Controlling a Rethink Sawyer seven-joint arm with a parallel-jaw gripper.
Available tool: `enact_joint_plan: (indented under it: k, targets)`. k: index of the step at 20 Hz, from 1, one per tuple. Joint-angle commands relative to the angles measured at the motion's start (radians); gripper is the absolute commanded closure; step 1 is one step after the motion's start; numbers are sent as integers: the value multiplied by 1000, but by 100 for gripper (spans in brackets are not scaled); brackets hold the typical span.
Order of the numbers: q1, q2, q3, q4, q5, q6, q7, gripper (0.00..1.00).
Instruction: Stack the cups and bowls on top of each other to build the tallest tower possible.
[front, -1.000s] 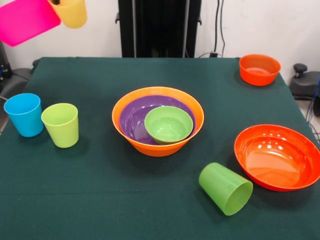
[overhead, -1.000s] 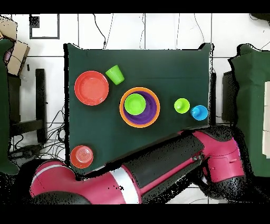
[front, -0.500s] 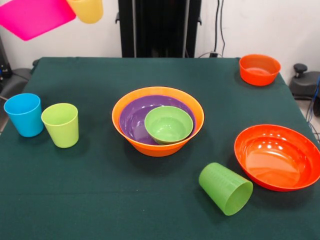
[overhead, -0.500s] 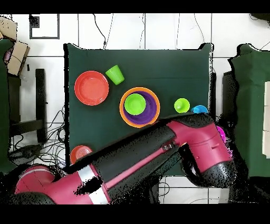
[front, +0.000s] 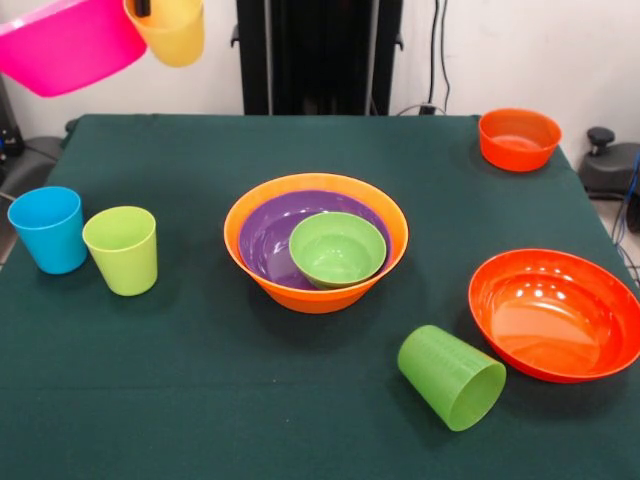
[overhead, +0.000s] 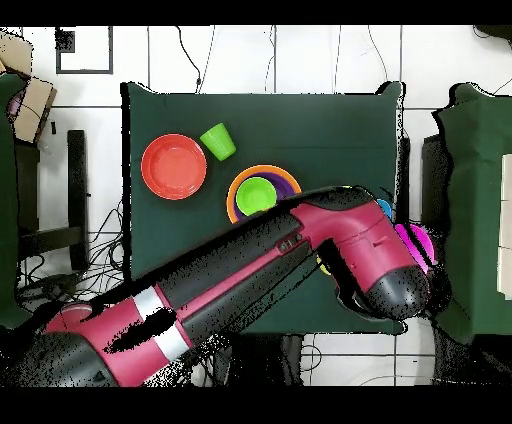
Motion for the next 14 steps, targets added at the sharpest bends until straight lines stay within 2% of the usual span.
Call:
enact_joint_plan:
  k: [1,9,12,14]
  targets:
    - [19,136,40,-168,19,20,393,100]
    - [42,240,-40,-270,54,4,522,100]
    - [20,322,-168,-321,164,-30,529,100]
    - [-5,382,-281,-348,260,-70,534,100]
